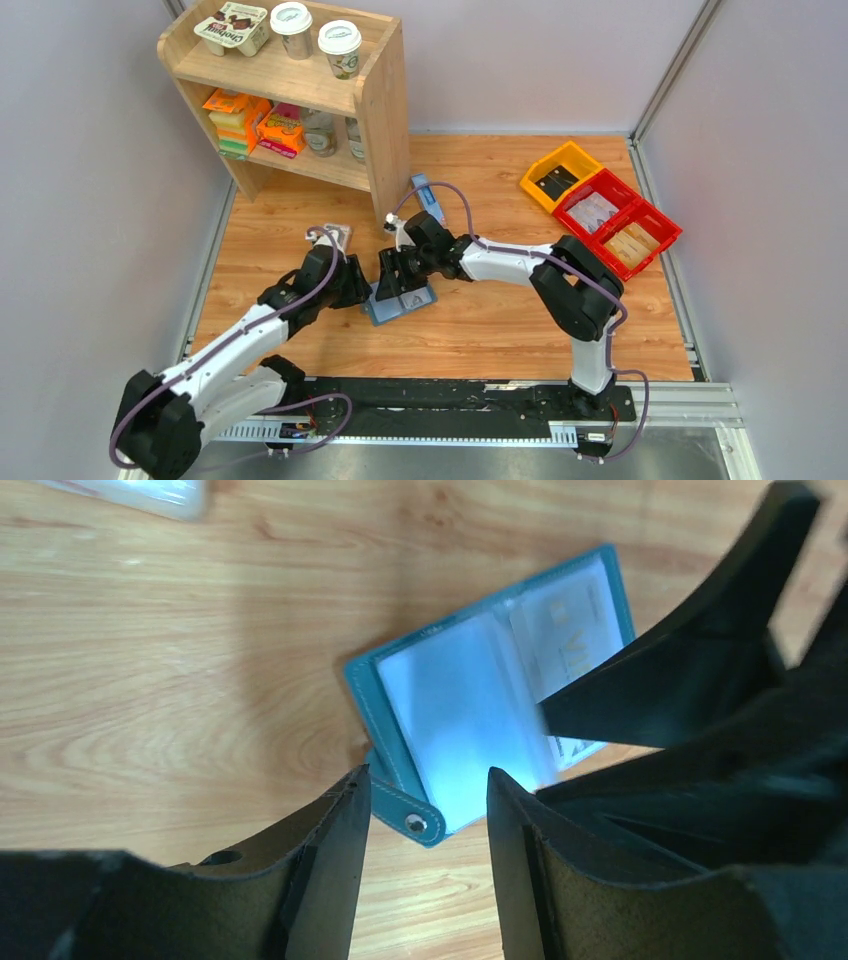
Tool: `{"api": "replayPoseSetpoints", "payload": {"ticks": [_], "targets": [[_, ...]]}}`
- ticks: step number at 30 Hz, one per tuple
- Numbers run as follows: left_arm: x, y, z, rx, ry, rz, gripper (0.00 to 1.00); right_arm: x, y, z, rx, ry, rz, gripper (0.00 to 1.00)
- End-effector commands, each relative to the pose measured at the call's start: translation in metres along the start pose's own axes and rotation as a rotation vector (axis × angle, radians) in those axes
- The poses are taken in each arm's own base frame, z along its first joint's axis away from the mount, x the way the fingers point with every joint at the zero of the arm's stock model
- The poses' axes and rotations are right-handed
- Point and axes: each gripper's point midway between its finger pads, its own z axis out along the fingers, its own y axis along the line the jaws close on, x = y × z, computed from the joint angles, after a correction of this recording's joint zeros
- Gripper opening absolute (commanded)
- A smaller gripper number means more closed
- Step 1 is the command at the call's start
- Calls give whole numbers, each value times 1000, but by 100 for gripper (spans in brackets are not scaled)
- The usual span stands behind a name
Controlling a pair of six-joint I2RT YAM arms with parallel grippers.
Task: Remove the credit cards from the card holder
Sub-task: Remove the credit card from the card holder.
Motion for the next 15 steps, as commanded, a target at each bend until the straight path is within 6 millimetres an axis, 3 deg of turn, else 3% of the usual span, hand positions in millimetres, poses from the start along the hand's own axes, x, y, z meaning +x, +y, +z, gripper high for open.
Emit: {"api": "replayPoseSetpoints", "payload": {"ticks": [1,9,15], "targets": [[-19,21,-20,-77,-163,-84,55,-5,14,15,-68,10,0,59],[-35,19,-41,-33,-281,-107,55,20,-17,43,2,97,98,59],[-39,1,-41,38,-264,-102,55,1,-6,30,8,37,47,56]]}}
